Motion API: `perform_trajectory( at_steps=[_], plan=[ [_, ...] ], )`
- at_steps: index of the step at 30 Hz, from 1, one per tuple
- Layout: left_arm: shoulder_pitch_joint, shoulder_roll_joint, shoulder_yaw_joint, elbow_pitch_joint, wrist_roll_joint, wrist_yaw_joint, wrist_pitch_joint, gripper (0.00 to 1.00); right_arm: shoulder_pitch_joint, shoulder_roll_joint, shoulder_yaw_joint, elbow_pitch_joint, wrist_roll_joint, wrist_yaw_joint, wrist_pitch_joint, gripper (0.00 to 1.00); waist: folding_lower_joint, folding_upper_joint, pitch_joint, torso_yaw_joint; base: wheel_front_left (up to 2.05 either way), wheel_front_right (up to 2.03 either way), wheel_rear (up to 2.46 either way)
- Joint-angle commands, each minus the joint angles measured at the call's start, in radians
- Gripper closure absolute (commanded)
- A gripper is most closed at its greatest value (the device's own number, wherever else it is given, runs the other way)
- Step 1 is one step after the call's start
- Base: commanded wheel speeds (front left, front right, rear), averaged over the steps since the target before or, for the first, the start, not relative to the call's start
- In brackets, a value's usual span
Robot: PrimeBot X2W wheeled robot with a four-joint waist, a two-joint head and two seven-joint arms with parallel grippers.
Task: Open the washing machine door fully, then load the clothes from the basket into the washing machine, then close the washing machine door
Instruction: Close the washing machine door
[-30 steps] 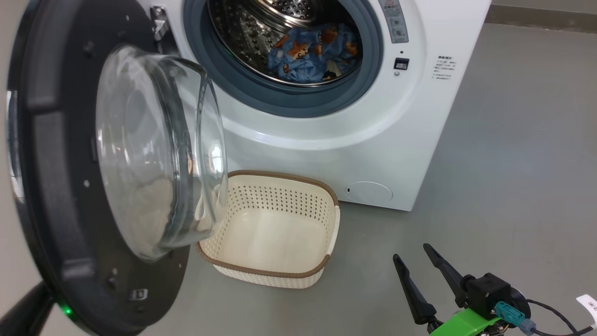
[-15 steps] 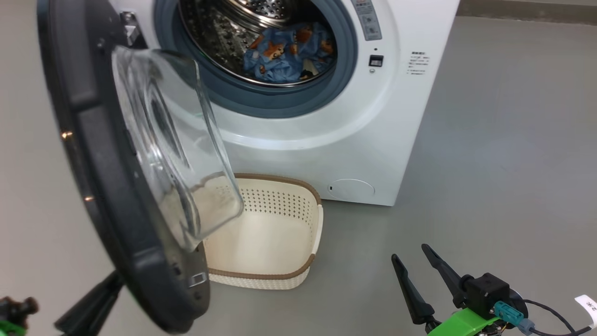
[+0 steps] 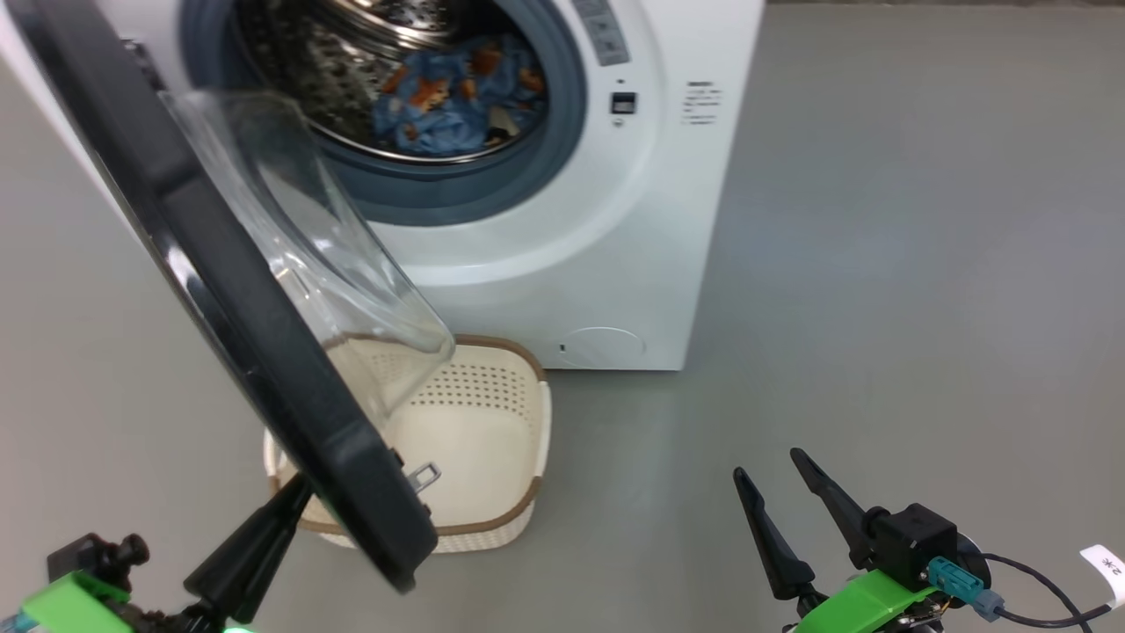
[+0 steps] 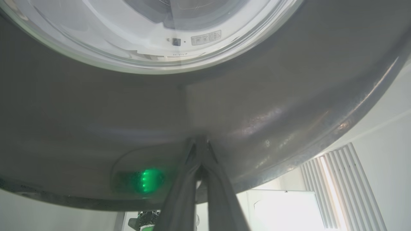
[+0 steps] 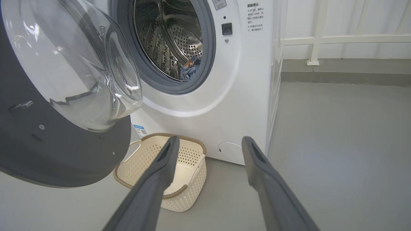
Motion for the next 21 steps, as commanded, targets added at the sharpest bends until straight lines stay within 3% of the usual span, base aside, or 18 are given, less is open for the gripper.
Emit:
perform_trajectory(
  at_steps=[1, 12, 21],
  plan=[
    [-0.044, 0.008, 0.013, -0.017, -0.013, -0.012, -0.004, 1.00, -0.031, 0.002, 0.024, -0.021, 0.000, 0.002, -0.005, 0.00, 0.0000, 0.0000, 0.014, -0.042, 0.00, 0.00, 0.00],
    [-0.154, 0.008, -0.056, 0.039, -0.037, -0.077, -0.121, 1.00, -0.046, 0.002, 0.020, -0.023, 0.003, 0.002, -0.005, 0.00, 0.0000, 0.0000, 0.048, -0.178, 0.00, 0.00, 0.00],
    [-0.273, 0.008, -0.082, 0.100, -0.004, -0.102, -0.188, 1.00, -0.068, 0.006, 0.019, -0.030, 0.007, 0.002, -0.005, 0.00, 0.0000, 0.0000, 0.093, -0.259, 0.00, 0.00, 0.00]
  ],
)
